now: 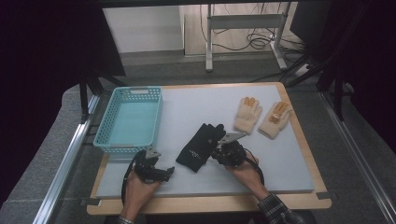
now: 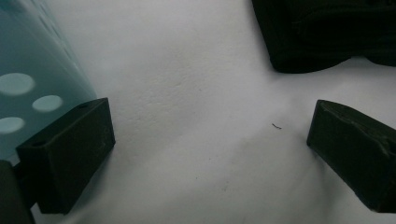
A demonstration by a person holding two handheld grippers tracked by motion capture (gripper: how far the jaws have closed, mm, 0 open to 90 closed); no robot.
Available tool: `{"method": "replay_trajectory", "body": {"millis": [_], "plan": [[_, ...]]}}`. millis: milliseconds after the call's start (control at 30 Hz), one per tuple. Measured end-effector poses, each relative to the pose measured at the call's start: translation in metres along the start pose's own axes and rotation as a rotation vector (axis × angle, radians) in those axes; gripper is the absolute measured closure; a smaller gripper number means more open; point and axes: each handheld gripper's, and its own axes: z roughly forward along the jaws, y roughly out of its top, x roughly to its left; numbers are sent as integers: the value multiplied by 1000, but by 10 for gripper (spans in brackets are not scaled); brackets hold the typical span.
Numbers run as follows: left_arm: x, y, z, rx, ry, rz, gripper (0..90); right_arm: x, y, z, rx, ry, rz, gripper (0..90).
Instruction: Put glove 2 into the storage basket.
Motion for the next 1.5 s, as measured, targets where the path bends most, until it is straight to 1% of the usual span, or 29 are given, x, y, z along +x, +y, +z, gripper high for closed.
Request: {"method": "replay_trajectory", "body": {"millis": [33,67,100,167,200,300,333,367,400,467,500,567,700,733,767,867,900,967,1033,1067,1100,1167,1233,1267,1500], "plan": [[0,0,0,0,0,3,10,-5,-2,-6,-8,-19,3,672],[0,0,0,0,1,-1,10,-5,-2,-6,-8,-19,3,672],[0,0,0,-1,1,1,10,-12,-4,-12,-19,-36,15,626],[0,0,0,-1,2,4,10,-14,-5,-13,-20,-41,23,613],[0,0,0,-1,2,3,10,-20,-9,-18,-24,-57,28,572],[0,0,0,-1,2,5,10,-28,-14,-25,-24,-76,39,501],[0,0,0,-1,2,5,10,-28,-14,-25,-24,-76,39,501],[0,0,0,-1,2,6,10,-33,-18,-29,-28,-85,49,454],[0,0,0,-1,3,6,10,-33,-18,-29,-28,-85,49,454],[0,0,0,0,2,3,10,-38,-22,-34,-26,-93,58,418],[0,0,0,0,2,5,11,-44,-27,-40,-28,-110,70,383],[0,0,0,1,2,3,11,-46,-29,-42,-29,-114,73,373],[0,0,0,1,1,5,11,-55,-40,-53,-36,-136,100,344],[0,0,0,1,2,-2,12,-57,-44,-57,-36,-148,103,339],[0,0,0,1,1,4,11,-59,-46,-59,-38,-154,110,335],[0,0,0,1,1,4,11,-68,-58,-70,-37,-187,131,317],[0,0,0,1,2,2,11,-68,-58,-70,-37,-187,131,317],[0,0,0,0,2,-1,11,-73,-65,-74,-23,-207,141,305],[0,0,0,0,2,-2,12,-81,-74,-80,-21,-230,171,291],[0,0,0,0,2,-2,12,-81,-74,-80,-21,-230,171,291],[0,0,0,1,1,-4,12,-84,-78,-81,-19,-241,179,289],[0,0,0,0,0,1,12,-87,-83,-83,-16,-269,182,284],[0,0,0,1,1,3,11,-89,-89,-82,-1,-281,180,276],[0,0,0,1,0,-3,11,-88,-92,-82,-21,-281,171,272],[0,0,0,2,-6,-3,3,-88,-92,-81,-23,-283,164,264]]}}
